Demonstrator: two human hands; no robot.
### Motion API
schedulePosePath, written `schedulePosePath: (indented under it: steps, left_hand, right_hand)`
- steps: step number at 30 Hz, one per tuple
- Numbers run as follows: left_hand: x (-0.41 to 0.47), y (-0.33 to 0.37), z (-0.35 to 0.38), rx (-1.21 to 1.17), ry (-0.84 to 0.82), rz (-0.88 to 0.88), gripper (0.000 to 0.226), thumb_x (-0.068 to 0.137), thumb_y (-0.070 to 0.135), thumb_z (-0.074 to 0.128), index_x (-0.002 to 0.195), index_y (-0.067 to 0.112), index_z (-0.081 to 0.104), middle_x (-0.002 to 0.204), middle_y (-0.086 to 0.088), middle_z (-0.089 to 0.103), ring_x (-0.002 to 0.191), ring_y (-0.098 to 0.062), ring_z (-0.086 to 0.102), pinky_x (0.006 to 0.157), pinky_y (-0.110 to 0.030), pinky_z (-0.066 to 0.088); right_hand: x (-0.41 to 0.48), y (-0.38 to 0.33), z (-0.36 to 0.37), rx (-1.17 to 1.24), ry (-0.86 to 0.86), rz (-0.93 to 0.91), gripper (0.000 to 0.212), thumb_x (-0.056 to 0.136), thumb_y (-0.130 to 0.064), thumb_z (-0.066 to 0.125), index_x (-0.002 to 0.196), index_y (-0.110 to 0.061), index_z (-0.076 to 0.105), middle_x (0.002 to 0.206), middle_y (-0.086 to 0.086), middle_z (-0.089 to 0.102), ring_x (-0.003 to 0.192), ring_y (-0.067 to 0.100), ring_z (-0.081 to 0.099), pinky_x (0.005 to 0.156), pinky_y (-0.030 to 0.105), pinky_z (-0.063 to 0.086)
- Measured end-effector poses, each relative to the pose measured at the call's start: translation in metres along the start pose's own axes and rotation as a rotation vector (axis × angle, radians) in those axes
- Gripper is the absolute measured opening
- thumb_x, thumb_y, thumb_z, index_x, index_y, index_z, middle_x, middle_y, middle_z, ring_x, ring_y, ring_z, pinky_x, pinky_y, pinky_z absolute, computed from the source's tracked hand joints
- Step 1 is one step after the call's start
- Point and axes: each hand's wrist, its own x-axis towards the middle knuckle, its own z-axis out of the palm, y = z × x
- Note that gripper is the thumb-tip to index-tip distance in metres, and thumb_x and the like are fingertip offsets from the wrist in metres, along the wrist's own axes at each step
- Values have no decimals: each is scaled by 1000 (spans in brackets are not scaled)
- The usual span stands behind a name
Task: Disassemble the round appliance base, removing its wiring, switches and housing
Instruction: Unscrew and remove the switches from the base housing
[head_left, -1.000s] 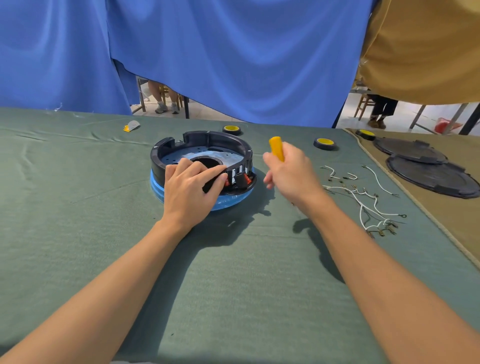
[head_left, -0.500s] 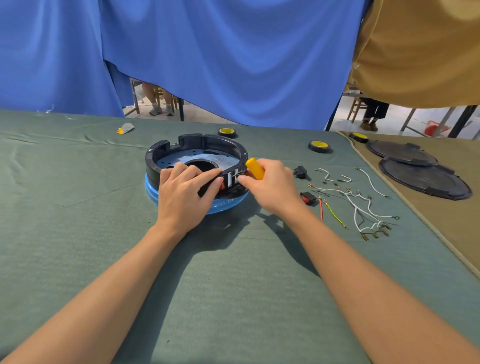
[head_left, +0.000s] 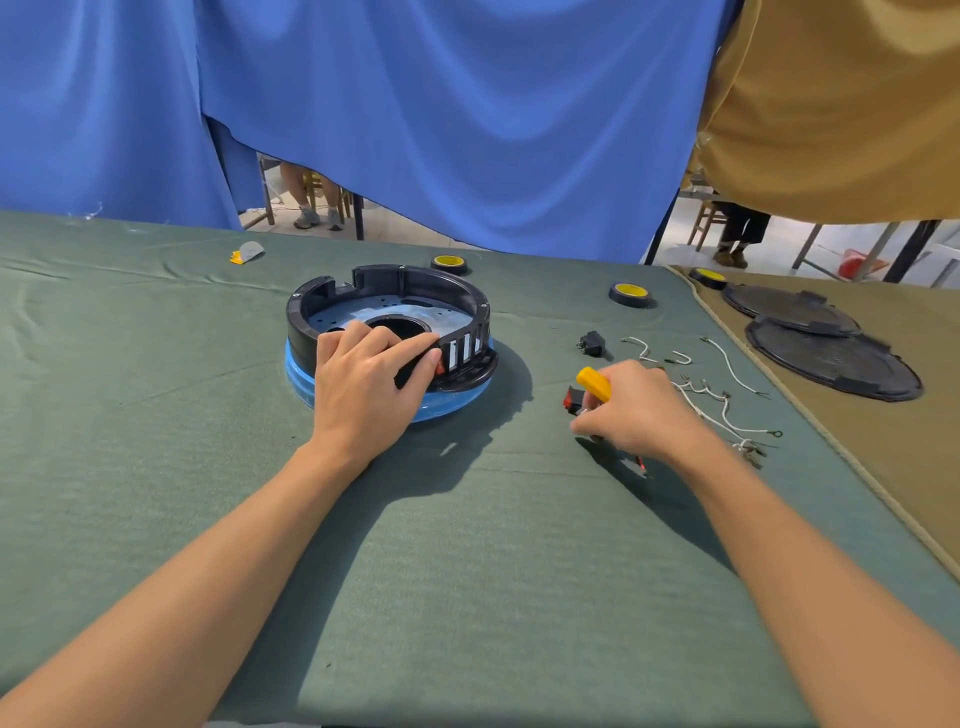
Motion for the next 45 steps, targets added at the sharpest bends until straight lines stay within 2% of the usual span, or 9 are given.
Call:
schedulePosePath:
  steps: [7,13,18,25,29,33,36,38,45]
  left_hand:
    - [0,1,-2,7,-14,-6,24,92,35,60,107,25,76,79,5,67,81,-22,55,82,-33,30]
    - [-1,2,-2,-3,-26,-12,26,93,36,58,109,24,75,81,5,67,83,-22,56,83,-35,31]
    - [2,3,-4,-46,-39,-31,22,92,33,62,106,22,76,79,4,67,82,-22,54,81,-32,26]
    - [5,-4,-19,-298,-120,-53,20,88,29,64,100,22,78,75,7,66,85,-18,50,82,-31,23]
    - [7,-11,-31,-363,-205,-62,19,88,30,65,104,25,76,94,10,65,101,-17,45,89,-34,23]
    - [7,-9,-33,-314,-227,-103,18,90,25,68,105,28,76,116,10,59,116,-16,37,91,-29,16]
    - [6,-7,-32,-283,-228,-113,18,90,24,68,105,28,76,123,10,57,121,-19,37,92,-28,15]
    - [9,-8,-33,-284,-250,-114,17,90,25,68,105,30,76,127,12,53,126,-19,34,93,-28,15]
    - [13,-27,-35,-178,-251,-289,23,89,38,67,111,46,69,148,16,32,132,-15,22,99,-33,12]
  right_hand:
    - [8,-7,26,-35,76,39,28,80,-34,72,91,-11,60,98,16,63,96,35,57,71,36,46]
    - [4,-1,2,196,180,39,36,88,-30,64,61,-12,48,63,6,51,74,30,50,56,33,31]
    - [6,-8,-7,230,167,-2,32,90,-26,63,73,1,59,67,18,59,69,30,54,59,32,34]
    - [6,-49,9,352,103,-224,45,90,-34,62,56,-16,40,46,-9,36,47,10,34,50,28,27]
    - [11,-67,13,656,113,-270,49,94,-41,58,78,5,56,61,3,44,50,13,36,57,30,31]
    - [19,-71,15,582,217,-272,41,93,-41,58,72,-6,58,58,-6,47,51,5,40,56,27,33]
    - [25,-71,24,262,300,-314,22,94,-43,55,98,-26,69,106,0,61,95,14,56,78,29,39]
    - [31,-73,28,137,200,-347,37,95,-48,51,125,-30,61,143,1,43,125,22,46,100,38,39]
    - [34,-78,37,-52,-12,-384,48,96,-54,45,141,-39,43,159,-3,25,139,27,35,107,48,35]
